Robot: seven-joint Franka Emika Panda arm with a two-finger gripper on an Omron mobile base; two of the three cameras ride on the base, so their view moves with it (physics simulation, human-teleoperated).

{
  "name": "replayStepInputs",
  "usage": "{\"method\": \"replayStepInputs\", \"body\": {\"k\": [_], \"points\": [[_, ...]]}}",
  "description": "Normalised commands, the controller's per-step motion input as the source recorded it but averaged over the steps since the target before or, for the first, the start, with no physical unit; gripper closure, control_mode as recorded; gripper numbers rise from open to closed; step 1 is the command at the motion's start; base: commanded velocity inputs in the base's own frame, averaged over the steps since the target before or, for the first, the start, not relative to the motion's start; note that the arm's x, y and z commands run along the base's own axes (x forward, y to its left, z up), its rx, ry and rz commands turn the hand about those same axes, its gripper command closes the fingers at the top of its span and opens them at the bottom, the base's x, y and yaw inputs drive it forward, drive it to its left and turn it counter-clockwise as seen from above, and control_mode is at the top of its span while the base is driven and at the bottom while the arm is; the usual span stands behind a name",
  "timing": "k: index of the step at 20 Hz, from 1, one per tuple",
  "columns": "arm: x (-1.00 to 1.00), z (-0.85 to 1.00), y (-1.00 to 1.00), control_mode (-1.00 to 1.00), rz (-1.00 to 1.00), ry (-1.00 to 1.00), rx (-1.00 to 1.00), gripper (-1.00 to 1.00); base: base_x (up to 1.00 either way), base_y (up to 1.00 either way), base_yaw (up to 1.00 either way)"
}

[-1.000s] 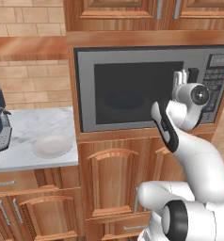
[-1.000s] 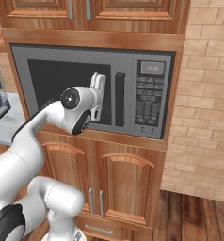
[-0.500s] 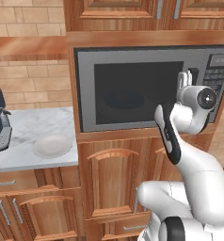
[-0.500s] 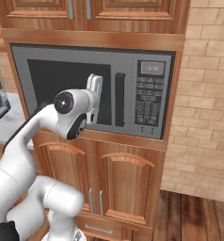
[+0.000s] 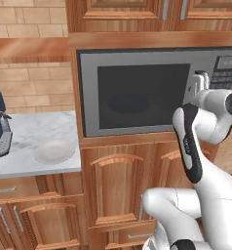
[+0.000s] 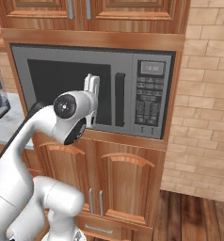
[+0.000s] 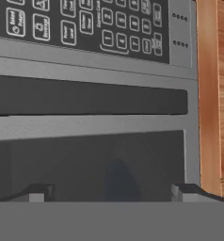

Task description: Pick the eggplant from the counter and place it in the microwave. Then turn on the microwave.

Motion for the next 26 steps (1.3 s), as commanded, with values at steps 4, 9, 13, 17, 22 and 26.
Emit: {"method": "replayStepInputs", "body": {"k": [4, 9, 13, 17, 22, 26], "points": [[-0.48, 0.08, -0.2, -1.0, 0.24, -0.01, 0.0, -1.0, 0.0, 0.0, 0.0], [-0.44, 0.05, -0.25, -1.0, 0.21, -0.03, 0.0, -1.0, 0.0, 0.0, 0.0], [-0.42, 0.04, -0.25, -1.0, 0.17, -0.06, 0.0, -1.0, 0.0, 0.0, 0.0], [-0.41, 0.06, -0.2, -1.0, 0.11, -0.05, 0.0, -1.0, 0.0, 0.0, 0.0], [-0.31, 0.09, -0.19, -1.0, 0.02, 0.0, 0.0, -1.0, 0.0, 0.0, 0.0], [-0.23, 0.13, -0.26, -1.0, -0.07, 0.03, 0.0, -1.0, 0.0, 0.0, 0.0]]}}
